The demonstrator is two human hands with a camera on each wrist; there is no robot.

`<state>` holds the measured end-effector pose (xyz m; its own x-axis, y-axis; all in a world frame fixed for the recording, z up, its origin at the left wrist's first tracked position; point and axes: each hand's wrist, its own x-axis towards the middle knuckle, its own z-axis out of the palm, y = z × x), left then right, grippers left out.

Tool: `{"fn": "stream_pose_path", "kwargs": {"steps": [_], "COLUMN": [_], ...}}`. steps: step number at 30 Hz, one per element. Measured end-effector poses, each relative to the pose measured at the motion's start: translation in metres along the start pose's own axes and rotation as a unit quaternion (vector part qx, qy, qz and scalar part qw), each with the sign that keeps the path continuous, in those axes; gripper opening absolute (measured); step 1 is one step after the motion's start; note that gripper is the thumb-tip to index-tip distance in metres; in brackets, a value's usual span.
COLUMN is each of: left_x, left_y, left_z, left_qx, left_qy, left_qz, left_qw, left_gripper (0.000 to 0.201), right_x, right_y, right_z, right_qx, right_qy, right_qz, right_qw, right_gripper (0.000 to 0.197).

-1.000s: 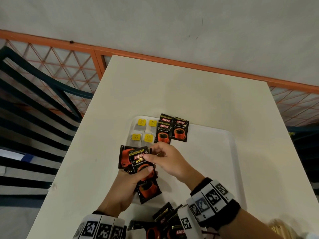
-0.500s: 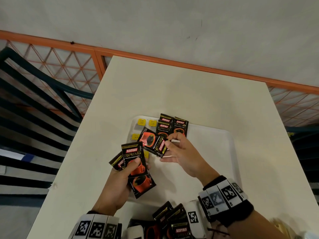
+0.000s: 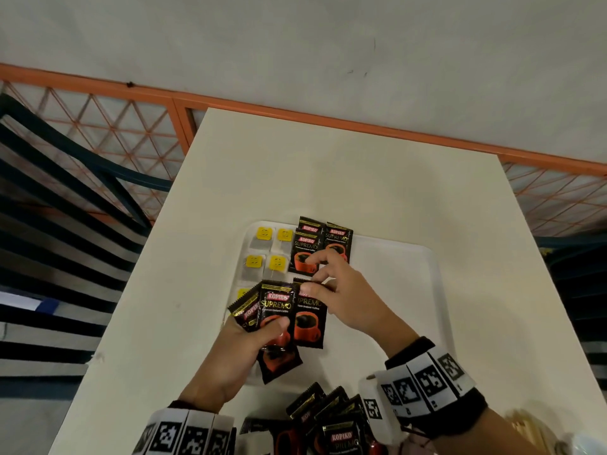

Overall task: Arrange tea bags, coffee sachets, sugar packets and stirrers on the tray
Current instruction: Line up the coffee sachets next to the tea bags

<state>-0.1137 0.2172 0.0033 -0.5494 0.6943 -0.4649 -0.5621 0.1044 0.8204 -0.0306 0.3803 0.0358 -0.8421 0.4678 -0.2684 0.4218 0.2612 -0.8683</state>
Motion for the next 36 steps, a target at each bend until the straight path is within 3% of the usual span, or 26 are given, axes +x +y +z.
{"fn": "stream_pose_path", "kwargs": {"steps": [3,8,11,13,17,18,21,22,31,36], "left_x": [0.0,0.001,0.002,0.003,0.002,0.002,0.002,0.002,0.0,0.001], "left_y": [0.0,0.004,0.001,-0.002,-0.004,-0.005,-0.004,-0.005,-0.003,-0.001], "left_z": [0.001,-0.001,-0.003,-0.006,-0.015,-0.017,-0.02,-0.02,-0.013,-0.011], "left_qx": [-0.044,-0.075,-0.069,-0.076,-0.081,-0.078,-0.078,-0.071,-0.051,-0.053], "left_qy": [0.027,0.032,0.041,0.062,0.065,0.068,0.087,0.088,0.076,0.084], "left_qz": [0.017,0.032,0.023,0.018,0.029,0.03,0.02,0.016,0.002,-0.013], "left_qw": [0.999,0.996,0.996,0.995,0.994,0.994,0.993,0.993,0.996,0.995], "left_gripper": [0.04,0.041,0.041,0.049,0.09,0.085,0.032,0.026,0.023,0.035], "right_x": [-0.001,-0.007,-0.004,-0.001,0.012,0.015,0.027,0.031,0.054,0.049], "right_y": [0.001,0.014,0.018,0.019,0.031,0.035,0.049,0.053,0.065,0.061], "right_z": [0.002,0.009,0.01,0.006,-0.01,-0.014,-0.024,-0.026,-0.027,-0.025], "right_qx": [0.131,0.157,0.184,0.216,0.233,0.214,0.161,0.151,0.042,-0.03], "right_qy": [0.053,-0.024,-0.021,0.009,0.134,0.158,0.204,0.212,0.244,0.269], "right_qz": [0.07,0.146,0.152,0.161,0.202,0.206,0.216,0.219,0.21,0.182], "right_qw": [0.988,0.976,0.971,0.963,0.942,0.942,0.941,0.941,0.946,0.945], "right_gripper": [0.035,0.017,0.01,0.002,0.004,0.005,0.015,0.016,0.011,0.023]}}
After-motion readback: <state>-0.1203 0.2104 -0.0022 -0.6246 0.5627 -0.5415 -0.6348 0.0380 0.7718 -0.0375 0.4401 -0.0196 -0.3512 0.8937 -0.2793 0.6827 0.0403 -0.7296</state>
